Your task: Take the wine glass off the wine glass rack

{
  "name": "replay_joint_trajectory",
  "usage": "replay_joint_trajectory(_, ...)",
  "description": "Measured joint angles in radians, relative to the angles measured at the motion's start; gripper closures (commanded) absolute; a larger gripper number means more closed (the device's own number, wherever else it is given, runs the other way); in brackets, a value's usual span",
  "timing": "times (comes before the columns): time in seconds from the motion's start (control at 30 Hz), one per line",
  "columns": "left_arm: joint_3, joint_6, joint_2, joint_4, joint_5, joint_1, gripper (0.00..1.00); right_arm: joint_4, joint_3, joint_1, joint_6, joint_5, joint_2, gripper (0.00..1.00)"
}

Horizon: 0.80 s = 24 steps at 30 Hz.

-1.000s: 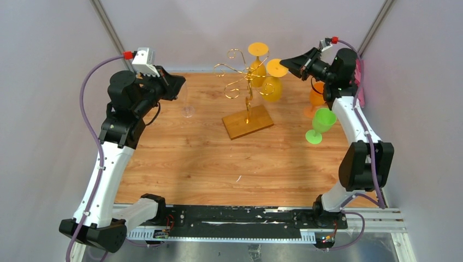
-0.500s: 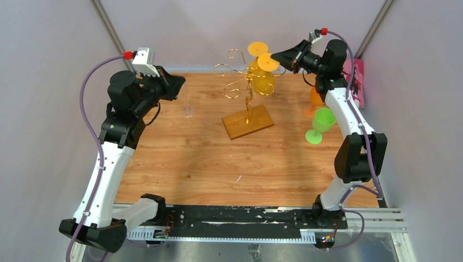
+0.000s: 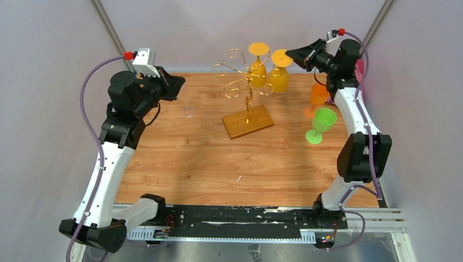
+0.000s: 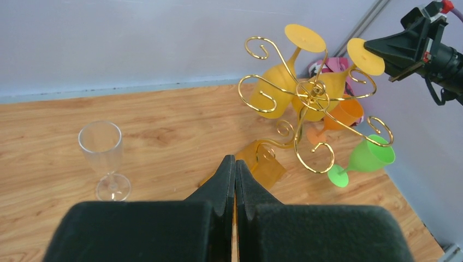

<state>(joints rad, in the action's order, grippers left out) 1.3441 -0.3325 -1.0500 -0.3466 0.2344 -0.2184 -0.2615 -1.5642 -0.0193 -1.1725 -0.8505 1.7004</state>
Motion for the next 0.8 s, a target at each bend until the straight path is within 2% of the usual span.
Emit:
replay_joint_trajectory(0.3, -0.022, 0.000, 0.000, 0.003, 0.000, 0.000, 1.00, -0.031, 0.010, -0.040, -0.018, -0.003, 0.004, 1.00)
replay_joint_trajectory(0.4, -0.045, -0.003, 0.002, 0.014, 0.000, 0.000, 1.00, -0.038, 0.085, -0.055, -0.008, 0.000, -0.053, 1.00)
replay_joint_trajectory(0.57, -0.071, -0.018, -0.002, 0.041, 0.000, 0.000, 1.00, 0.115, 0.212, -0.123, 0.112, 0.056, -0.293, 1.00)
replay_joint_trajectory(0.7, -0.050, -0.019, -0.041, 0.058, -0.004, 0.000, 0.99, 0.259, 0.183, -0.174, 0.253, 0.138, -0.539, 1.00)
replay_joint_trajectory(0.8, -0.014, -0.034, -0.096, 0.079, 0.007, 0.000, 0.93, 0.285, 0.133, -0.174, 0.295, 0.138, -0.681, 1.00)
